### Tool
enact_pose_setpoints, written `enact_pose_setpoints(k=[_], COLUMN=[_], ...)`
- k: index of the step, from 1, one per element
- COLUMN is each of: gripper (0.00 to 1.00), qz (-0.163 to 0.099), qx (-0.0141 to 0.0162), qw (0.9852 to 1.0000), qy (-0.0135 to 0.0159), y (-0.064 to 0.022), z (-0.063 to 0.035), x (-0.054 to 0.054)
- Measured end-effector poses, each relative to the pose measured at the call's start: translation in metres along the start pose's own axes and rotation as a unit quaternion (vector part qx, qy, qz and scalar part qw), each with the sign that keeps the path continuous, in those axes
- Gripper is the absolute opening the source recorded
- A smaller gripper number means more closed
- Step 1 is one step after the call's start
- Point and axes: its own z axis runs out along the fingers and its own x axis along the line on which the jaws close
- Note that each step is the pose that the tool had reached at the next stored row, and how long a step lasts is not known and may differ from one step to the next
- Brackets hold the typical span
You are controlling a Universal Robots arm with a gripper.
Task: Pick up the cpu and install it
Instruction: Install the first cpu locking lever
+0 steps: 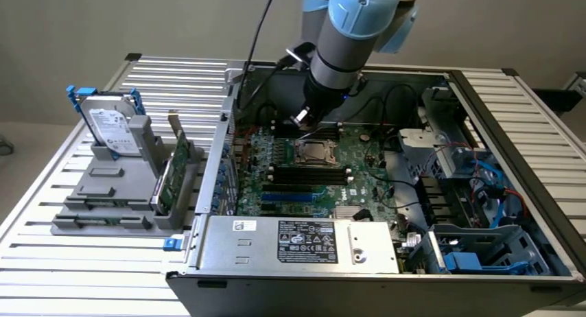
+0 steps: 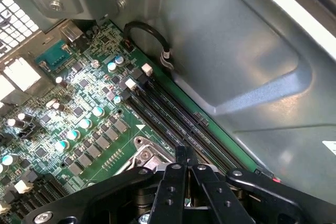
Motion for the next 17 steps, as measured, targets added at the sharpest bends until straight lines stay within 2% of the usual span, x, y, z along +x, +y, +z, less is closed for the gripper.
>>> enact_pose_setpoints(k=[6,17], gripper=[0.11,0.11], qz=[0.0,0.0], qx=[0.0012,0.0034], qw=[1.0,1.0], qy=[-0.0009,0.0005], y=[-0.0027,-0.0077], z=[0.0021,0.0068], x=[-0.0025,-0.0053])
